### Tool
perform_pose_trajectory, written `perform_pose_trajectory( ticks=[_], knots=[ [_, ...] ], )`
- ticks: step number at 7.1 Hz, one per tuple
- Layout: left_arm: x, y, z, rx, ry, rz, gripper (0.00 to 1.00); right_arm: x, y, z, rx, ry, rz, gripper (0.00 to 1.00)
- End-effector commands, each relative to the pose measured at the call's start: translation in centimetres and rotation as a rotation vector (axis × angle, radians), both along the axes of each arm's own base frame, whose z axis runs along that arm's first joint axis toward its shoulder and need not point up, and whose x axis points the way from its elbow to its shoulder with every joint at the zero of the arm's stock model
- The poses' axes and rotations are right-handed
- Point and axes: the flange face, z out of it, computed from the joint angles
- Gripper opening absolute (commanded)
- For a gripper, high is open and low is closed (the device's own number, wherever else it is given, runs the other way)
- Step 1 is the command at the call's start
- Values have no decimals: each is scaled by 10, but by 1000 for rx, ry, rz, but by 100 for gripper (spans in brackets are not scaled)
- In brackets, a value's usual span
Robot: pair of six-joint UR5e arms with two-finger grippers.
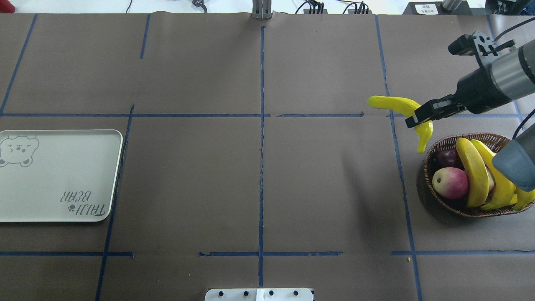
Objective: Transfer all bananas from basket to plate
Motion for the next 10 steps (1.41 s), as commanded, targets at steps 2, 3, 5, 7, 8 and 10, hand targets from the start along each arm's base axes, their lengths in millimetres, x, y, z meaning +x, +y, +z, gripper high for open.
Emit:
perform_pose_trajectory(
  ticks=[2,3,5,7,8,10],
  knots=[
    [66,-18,-68,-132,158,-135,100,-92,15,-80,-46,-42,86,0],
    [100,-30,-106,-244,214,-191,100,-108,20,-100,-92,-66,115,0],
    [159,-17,-146,-179,271,-97,100,-150,43,-118,-123,-75,190,0],
    [242,12,-195,-235,315,3,100,-175,65,-135,-164,-160,245,0],
    [272,20,-210,-385,325,-64,100,-194,79,-138,-163,-195,295,0],
    [319,23,-273,-614,386,-206,100,-215,99,-151,-161,-247,346,0]
  ],
)
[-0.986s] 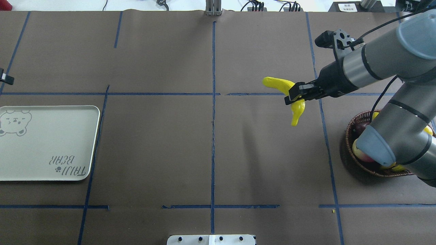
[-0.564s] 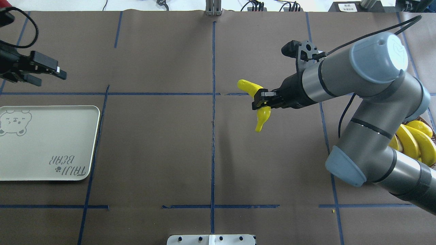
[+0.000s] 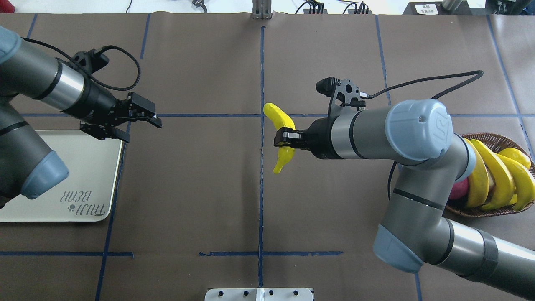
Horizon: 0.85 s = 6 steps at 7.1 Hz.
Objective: Transfer all bananas from basket to plate
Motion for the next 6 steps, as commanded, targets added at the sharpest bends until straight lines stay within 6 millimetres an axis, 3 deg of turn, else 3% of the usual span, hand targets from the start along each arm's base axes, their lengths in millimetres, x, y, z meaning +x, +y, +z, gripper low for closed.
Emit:
perform_pose_trajectory(
  ticks=[1,3,5,6],
  knots=[
    [55,7,-75,-209,63,-101,100,-22,22,-8,8,-66,63,0],
    [65,12,-98,-220,99,-120,100,-56,27,15,7,-189,52,0],
    [75,18,-110,-251,130,-154,100,-80,41,-2,10,-241,66,0],
    [94,28,-107,-255,144,-181,100,-81,46,-9,-10,-265,69,0]
  ],
)
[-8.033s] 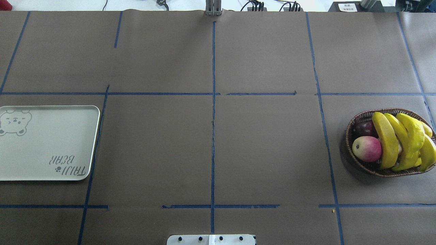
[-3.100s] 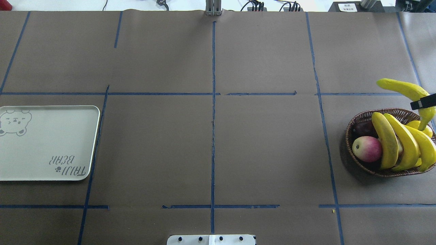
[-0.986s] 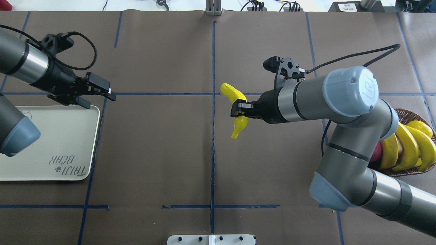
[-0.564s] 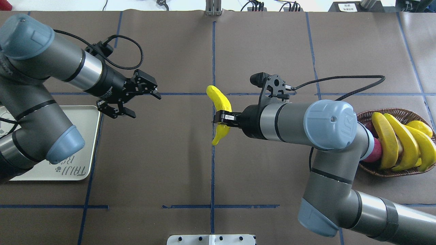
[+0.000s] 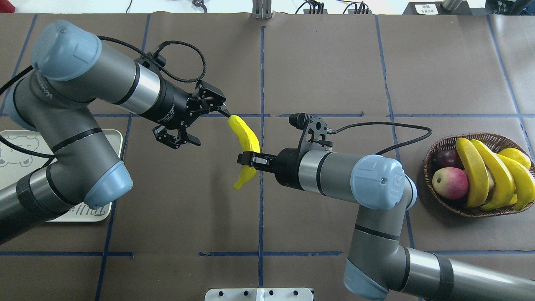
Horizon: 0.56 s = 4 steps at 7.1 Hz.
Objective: Transfer all bananas from basket to plate
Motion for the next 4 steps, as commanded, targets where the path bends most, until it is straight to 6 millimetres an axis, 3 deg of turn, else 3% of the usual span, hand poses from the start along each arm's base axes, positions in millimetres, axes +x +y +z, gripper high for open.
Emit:
perform_pose_trajectory(
  ticks=[1,3,4],
  knots=[
    [28,14,3,-15,8,-25,100,-8,10,-14,-13,-38,0,0],
    [42,16,11,-24,-9,-12,99,-8,12,-15,-12,-41,-3,0],
    [44,16,13,-25,-13,-17,91,-9,15,-16,-11,-44,-9,0]
  ],
)
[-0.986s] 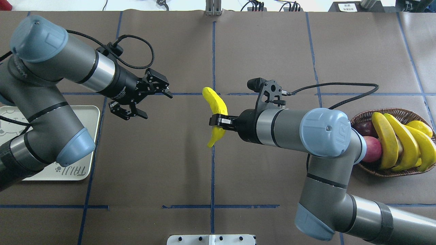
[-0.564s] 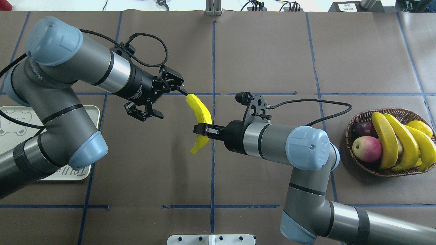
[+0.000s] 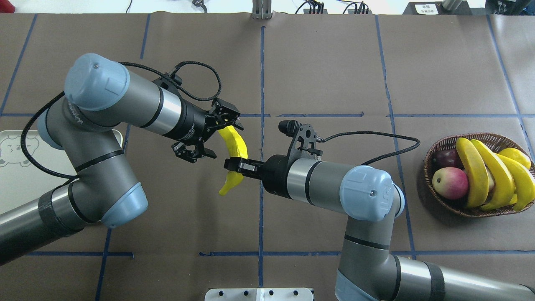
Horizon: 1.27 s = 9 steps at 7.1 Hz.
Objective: Transfer all bananas from basket to plate
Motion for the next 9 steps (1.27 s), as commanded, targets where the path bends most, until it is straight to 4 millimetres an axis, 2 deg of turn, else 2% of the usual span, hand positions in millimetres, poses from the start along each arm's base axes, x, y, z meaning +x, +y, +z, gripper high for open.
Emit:
perform_pose_trajectory(
  ticks=[1,2,4,5,7,8,9],
  knots=[
    [7,2,5,-5,-9,2,83,0,4,-3,2,-8,-7,0],
    [7,4,2,2,-2,4,83,0,5,-3,4,-8,-8,1],
    [7,4,3,5,2,4,74,-1,7,-3,8,-5,-13,2],
    [7,4,3,6,3,4,62,-2,9,-4,10,-6,-15,3],
    [7,4,2,12,11,4,46,-3,13,-5,13,-6,-21,5],
    [6,4,2,13,13,4,35,-5,15,-4,15,-4,-27,10],
    [6,4,2,13,13,4,16,-5,15,-4,17,-4,-27,17]
  ],
)
